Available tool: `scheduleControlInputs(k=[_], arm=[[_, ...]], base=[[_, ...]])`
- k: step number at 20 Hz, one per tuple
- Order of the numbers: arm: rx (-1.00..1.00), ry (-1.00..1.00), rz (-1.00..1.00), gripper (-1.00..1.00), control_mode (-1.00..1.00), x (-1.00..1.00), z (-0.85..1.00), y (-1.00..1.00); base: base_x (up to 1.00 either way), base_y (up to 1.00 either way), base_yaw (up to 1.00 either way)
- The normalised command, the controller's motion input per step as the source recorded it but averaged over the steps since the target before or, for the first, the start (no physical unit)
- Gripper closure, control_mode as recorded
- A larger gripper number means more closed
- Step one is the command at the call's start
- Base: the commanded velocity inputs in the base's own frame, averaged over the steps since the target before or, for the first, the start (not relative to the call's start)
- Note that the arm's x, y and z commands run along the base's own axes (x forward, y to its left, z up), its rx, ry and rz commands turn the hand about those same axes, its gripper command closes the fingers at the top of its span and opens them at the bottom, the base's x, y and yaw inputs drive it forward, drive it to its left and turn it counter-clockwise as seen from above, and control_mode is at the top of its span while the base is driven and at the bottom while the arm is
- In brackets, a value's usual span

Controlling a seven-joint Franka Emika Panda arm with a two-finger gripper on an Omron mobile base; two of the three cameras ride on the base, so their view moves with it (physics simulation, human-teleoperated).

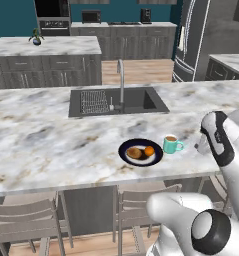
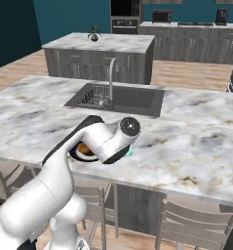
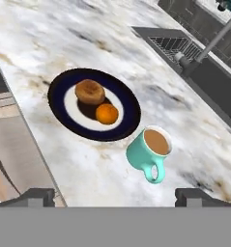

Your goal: Pick up the brewed coffee from the coffee machine and place it next to the breakfast plate on the dining counter.

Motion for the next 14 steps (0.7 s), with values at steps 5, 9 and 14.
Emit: scheduleControlInputs(k=[5,9,14], arm=[[-0.09,-0.19,0.10,-1.00,-1.00,-0.99,0.48,0.05],[-0.08,-0.10,0.11,-1.00,-1.00,-0.79,0.06,-0.09],[0.00,0.00,0.05,-1.00,-1.00,-0.65,0.00,-0.36]], base=[[0.00,0.00,0.00],[0.00,0.00,0.00],[0.00,0.00,0.00]])
